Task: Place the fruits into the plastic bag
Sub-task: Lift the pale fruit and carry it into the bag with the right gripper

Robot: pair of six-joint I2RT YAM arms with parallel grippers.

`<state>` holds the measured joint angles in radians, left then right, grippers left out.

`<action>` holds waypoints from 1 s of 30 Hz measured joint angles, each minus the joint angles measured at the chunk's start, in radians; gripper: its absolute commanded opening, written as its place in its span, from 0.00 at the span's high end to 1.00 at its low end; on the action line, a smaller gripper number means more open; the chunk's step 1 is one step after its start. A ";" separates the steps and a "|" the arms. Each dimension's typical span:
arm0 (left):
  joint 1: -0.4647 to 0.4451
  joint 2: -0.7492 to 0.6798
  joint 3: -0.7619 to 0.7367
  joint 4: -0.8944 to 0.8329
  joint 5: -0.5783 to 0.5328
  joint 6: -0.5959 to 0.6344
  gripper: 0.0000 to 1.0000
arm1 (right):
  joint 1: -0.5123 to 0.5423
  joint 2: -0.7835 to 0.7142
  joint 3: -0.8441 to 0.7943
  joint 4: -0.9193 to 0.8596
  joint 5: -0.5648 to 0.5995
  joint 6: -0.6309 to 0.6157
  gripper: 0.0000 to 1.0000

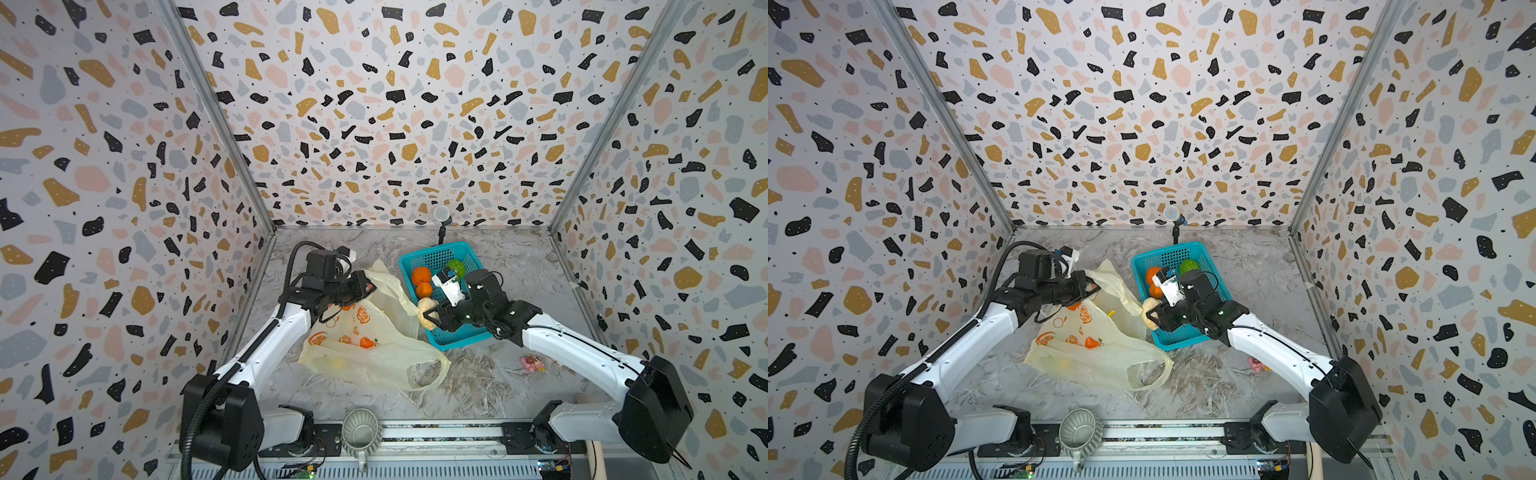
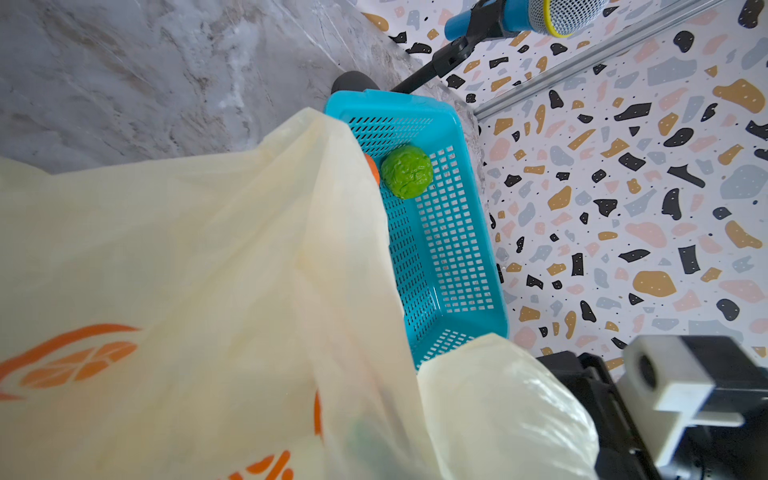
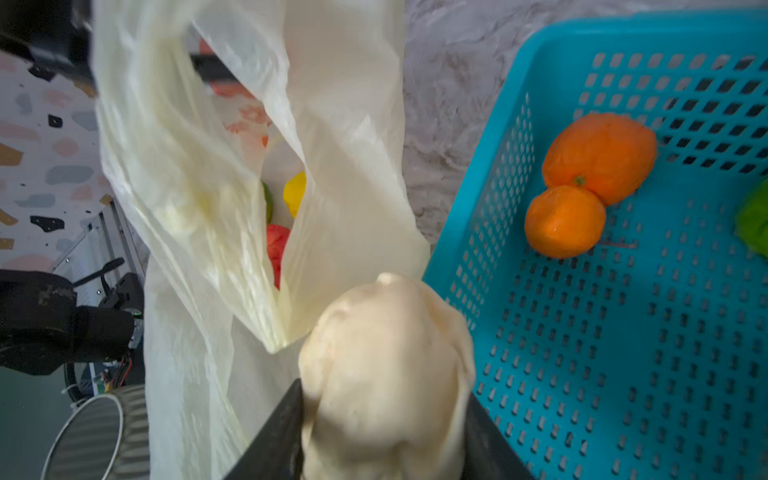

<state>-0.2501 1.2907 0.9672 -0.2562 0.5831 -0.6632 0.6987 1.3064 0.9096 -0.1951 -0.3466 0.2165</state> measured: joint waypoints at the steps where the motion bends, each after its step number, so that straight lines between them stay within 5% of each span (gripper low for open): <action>1: 0.000 0.000 0.002 0.000 0.001 0.000 1.00 | 0.003 0.000 -0.007 -0.016 -0.002 -0.003 0.60; 12: 0.000 0.005 0.002 -0.003 0.002 0.000 1.00 | 0.093 0.011 -0.020 -0.037 -0.104 -0.047 0.60; 18: 0.000 0.005 0.002 -0.005 0.002 0.000 1.00 | 0.132 0.174 0.024 0.004 -0.166 -0.047 0.60; 24: 0.000 0.000 0.002 -0.005 0.002 -0.004 1.00 | 0.128 0.385 0.235 0.060 -0.084 -0.024 0.58; 30: -0.002 -0.010 0.002 -0.003 0.003 -0.007 1.00 | 0.085 0.579 0.510 0.097 -0.036 0.003 0.28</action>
<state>-0.2520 1.2804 0.9695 -0.2596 0.5858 -0.6704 0.7837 1.8858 1.4200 -0.0986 -0.3824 0.2199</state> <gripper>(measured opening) 0.047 0.673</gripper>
